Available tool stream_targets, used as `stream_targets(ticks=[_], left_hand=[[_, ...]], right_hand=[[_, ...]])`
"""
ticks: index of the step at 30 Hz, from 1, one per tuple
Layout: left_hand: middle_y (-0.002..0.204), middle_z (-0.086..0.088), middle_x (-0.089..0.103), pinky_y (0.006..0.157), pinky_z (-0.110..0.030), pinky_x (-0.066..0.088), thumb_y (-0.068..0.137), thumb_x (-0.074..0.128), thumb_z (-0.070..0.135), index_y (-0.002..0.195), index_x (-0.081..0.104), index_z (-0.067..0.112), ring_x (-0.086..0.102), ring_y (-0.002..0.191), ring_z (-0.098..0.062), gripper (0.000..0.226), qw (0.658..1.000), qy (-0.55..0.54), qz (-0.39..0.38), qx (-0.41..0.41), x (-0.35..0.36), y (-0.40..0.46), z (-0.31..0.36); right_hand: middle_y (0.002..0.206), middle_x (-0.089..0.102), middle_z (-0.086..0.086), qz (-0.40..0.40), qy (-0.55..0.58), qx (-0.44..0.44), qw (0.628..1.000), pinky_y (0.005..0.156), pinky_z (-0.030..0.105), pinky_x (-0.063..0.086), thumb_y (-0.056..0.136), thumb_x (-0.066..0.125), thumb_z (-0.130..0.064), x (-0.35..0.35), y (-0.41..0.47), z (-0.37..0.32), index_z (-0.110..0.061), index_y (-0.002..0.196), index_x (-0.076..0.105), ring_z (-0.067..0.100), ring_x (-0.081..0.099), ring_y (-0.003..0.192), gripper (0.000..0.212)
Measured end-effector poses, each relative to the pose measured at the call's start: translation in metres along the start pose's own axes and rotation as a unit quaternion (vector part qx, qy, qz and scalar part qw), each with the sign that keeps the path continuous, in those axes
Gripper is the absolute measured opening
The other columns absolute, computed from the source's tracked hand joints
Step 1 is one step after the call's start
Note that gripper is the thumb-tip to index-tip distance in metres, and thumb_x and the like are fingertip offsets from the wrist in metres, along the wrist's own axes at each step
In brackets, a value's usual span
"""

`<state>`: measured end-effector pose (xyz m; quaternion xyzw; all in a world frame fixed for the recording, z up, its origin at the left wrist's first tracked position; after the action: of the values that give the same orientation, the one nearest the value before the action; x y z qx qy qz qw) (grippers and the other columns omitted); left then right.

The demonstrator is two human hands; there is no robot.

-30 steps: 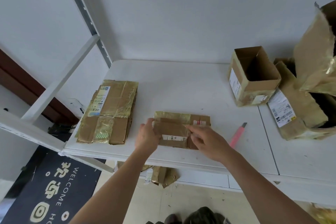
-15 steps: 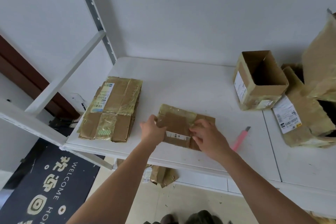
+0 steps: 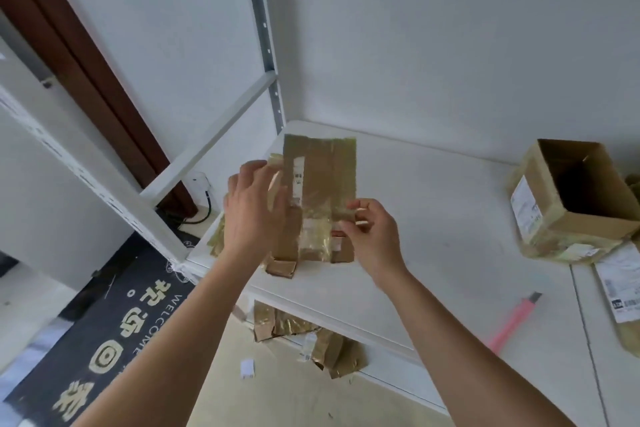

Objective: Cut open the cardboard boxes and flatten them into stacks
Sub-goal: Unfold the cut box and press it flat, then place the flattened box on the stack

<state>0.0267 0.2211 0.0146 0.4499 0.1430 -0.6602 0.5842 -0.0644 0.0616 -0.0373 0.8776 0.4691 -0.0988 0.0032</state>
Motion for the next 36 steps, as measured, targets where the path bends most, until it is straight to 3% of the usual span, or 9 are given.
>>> stream_targets(ticks=[3,6,10,15,18,23,27,31,36], left_hand=[[0.152,0.007,0.038,0.111,-0.044,0.023,0.101,0.043,0.023,0.137,0.053,0.027,0.031,0.139,-0.019,0.037,0.989,0.123,-0.084,0.019,0.003,0.002,-0.03],[0.162,0.009,0.018,0.118,-0.049,0.015,0.103,0.04,0.027,0.151,0.03,0.033,0.014,0.149,-0.018,0.049,0.95,0.199,-0.24,-0.002,0.023,-0.002,-0.066],[0.163,0.015,-0.005,0.12,-0.056,0.003,0.105,0.029,0.04,0.155,0.004,0.041,-0.006,0.151,-0.017,0.055,0.904,0.222,-0.365,-0.02,0.05,-0.013,-0.102],[0.163,0.013,-0.012,0.12,-0.053,-0.004,0.106,0.024,0.039,0.155,-0.001,0.038,-0.011,0.151,-0.018,0.056,0.902,0.234,-0.362,0.007,0.059,-0.014,-0.11],[0.163,0.008,-0.014,0.118,-0.055,-0.008,0.105,0.022,0.04,0.156,-0.003,0.034,-0.013,0.15,-0.022,0.057,0.899,0.254,-0.356,0.011,0.062,-0.021,-0.104],[0.164,0.001,-0.009,0.118,-0.056,-0.008,0.104,0.027,0.035,0.156,-0.003,0.029,-0.007,0.151,-0.03,0.06,0.882,0.335,-0.331,0.036,0.058,-0.018,-0.092],[0.154,-0.007,0.026,0.119,-0.045,0.021,0.099,0.038,0.021,0.152,0.018,0.024,0.027,0.142,-0.027,0.056,0.9,0.362,-0.225,0.092,0.048,-0.006,-0.063],[0.135,-0.007,0.045,0.101,-0.037,0.04,0.102,0.037,0.028,0.146,0.033,0.019,0.05,0.121,-0.026,0.045,0.919,0.328,-0.143,0.162,0.046,0.004,-0.019],[0.106,-0.011,0.065,0.063,-0.036,0.053,0.08,0.073,0.027,0.114,0.067,0.01,0.067,0.081,-0.028,0.038,0.923,0.259,-0.074,0.274,0.069,0.007,0.04]], right_hand=[[0.107,0.066,0.002,-0.023,-0.036,0.022,0.999,0.081,0.019,0.05,0.092,0.065,-0.009,0.054,0.014,0.005,-0.017,0.113,0.059,0.014,0.065,0.091,0.023],[0.126,0.06,0.007,-0.081,-0.142,0.026,0.986,0.079,0.011,0.038,0.098,0.059,-0.015,0.086,0.015,0.018,-0.008,0.135,0.052,0.019,0.059,0.112,0.038],[0.132,0.05,0.008,-0.126,-0.403,-0.089,0.902,0.091,0.032,0.044,0.1,0.051,-0.033,0.096,0.013,0.038,-0.014,0.138,0.046,0.024,0.044,0.123,0.042],[0.126,0.055,0.005,-0.088,-0.564,-0.206,0.795,0.099,0.046,0.044,0.092,0.058,-0.044,0.096,0.017,0.052,-0.014,0.124,0.061,0.026,0.05,0.116,0.043],[0.137,0.048,0.006,-0.13,-0.601,-0.212,0.76,0.116,0.053,0.024,0.1,0.047,-0.039,0.101,0.015,0.058,-0.008,0.14,0.047,0.025,0.042,0.13,0.051],[0.157,0.023,0.004,-0.169,-0.591,-0.189,0.766,0.121,0.056,0.002,0.104,0.035,-0.038,0.088,0.009,0.048,-0.013,0.154,0.018,0.028,0.019,0.146,0.059],[0.159,0.027,0.003,-0.148,-0.548,-0.242,0.787,0.121,0.054,0.01,0.102,0.045,-0.031,0.063,0.008,0.032,-0.022,0.152,0.025,0.028,0.025,0.146,0.055],[0.138,0.055,0.008,-0.03,-0.536,-0.292,0.792,0.11,0.054,0.038,0.087,0.067,-0.023,0.023,0.011,0.017,-0.017,0.135,0.055,0.03,0.054,0.122,0.05],[0.129,0.055,0.011,0.069,-0.571,-0.265,0.774,0.109,0.05,0.039,0.084,0.069,-0.025,-0.054,0.015,0.01,-0.016,0.13,0.058,0.031,0.054,0.113,0.049]])
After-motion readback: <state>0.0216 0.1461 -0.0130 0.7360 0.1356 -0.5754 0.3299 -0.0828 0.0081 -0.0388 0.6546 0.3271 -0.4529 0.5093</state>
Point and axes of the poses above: each hand's wrist, its own y-axis towards the middle knuckle, its own x-axis out of the palm, z = x × y, the point moved 2 cm from there along y, towards the middle knuckle
